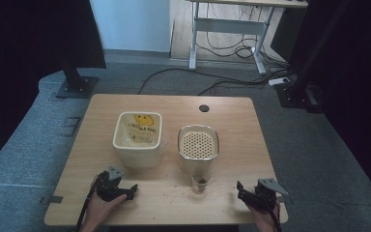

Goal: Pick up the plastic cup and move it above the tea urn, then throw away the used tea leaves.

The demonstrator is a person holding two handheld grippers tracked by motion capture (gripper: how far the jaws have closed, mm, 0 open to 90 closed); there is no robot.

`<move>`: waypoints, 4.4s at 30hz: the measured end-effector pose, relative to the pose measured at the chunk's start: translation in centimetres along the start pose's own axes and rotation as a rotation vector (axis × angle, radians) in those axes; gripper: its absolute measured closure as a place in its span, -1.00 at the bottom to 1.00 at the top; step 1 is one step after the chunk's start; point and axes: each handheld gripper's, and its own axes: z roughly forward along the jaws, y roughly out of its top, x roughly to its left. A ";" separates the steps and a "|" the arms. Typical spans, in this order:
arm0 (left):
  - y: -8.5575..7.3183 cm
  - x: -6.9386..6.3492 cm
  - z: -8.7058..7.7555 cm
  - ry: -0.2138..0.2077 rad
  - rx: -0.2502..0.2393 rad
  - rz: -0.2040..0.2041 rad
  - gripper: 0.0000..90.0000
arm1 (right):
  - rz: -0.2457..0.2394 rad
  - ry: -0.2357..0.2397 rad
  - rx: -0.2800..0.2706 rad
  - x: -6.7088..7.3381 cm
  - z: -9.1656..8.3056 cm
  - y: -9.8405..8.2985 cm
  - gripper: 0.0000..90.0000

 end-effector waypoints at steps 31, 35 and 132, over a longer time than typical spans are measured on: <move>0.0 0.0 0.0 -0.002 -0.004 0.002 -0.95 | -0.165 0.386 -0.040 7.1 0.6 0.1 -0.58; 0.0 0.0 0.0 -0.002 -0.004 0.002 -0.95 | -0.190 0.416 -0.043 8.6 1.2 0.4 -0.60; -0.1 0.1 -0.1 -0.006 -0.003 0.009 -0.95 | -0.790 -0.176 -0.141 12.5 0.3 16.0 -0.08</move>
